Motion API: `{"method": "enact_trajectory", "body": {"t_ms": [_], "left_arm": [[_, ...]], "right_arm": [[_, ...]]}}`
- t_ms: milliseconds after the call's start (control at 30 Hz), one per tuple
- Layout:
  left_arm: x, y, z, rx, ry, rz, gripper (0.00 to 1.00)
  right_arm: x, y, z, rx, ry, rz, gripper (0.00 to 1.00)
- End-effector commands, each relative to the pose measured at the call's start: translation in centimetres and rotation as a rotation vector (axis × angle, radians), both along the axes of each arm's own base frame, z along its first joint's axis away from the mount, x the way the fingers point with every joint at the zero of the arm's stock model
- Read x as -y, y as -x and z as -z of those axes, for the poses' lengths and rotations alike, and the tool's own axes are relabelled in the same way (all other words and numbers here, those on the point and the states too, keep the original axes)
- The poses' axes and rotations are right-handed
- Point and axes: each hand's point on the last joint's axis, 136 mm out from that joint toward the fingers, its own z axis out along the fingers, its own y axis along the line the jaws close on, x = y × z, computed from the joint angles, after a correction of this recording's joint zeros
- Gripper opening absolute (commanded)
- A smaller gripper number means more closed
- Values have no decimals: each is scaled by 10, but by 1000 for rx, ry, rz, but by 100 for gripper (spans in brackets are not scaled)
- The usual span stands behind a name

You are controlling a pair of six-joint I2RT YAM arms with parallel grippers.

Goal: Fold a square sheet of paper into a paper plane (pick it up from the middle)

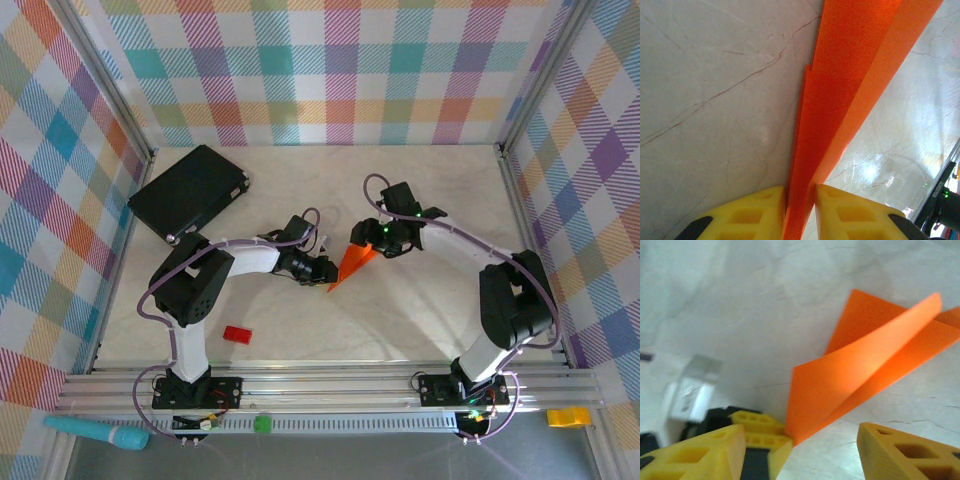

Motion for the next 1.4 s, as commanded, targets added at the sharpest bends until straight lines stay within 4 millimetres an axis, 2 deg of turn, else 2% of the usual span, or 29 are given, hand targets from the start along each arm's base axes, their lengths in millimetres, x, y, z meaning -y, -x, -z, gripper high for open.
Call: {"method": "enact_trajectory", "body": {"t_ms": [0,233,400,733,1367], "left_arm": [[-10,10,34,-28,-106,11,23],[-11,10,35,-26,-121,12,22],[-12,11,38,-32,-126,17,22],[-14,15,44,-53,-138,26,22],[-17,17,48,-65,-166,41,19]], "right_arm": [[-20,14,1,-23,-102,-71,53],[-48,17,20,-80,-145,-92,33],[-53,12,36,-113,-129,-68,22],[-41,6,61,-141,-33,-25,19],[-27,1,77,-160,67,19,18]]}}
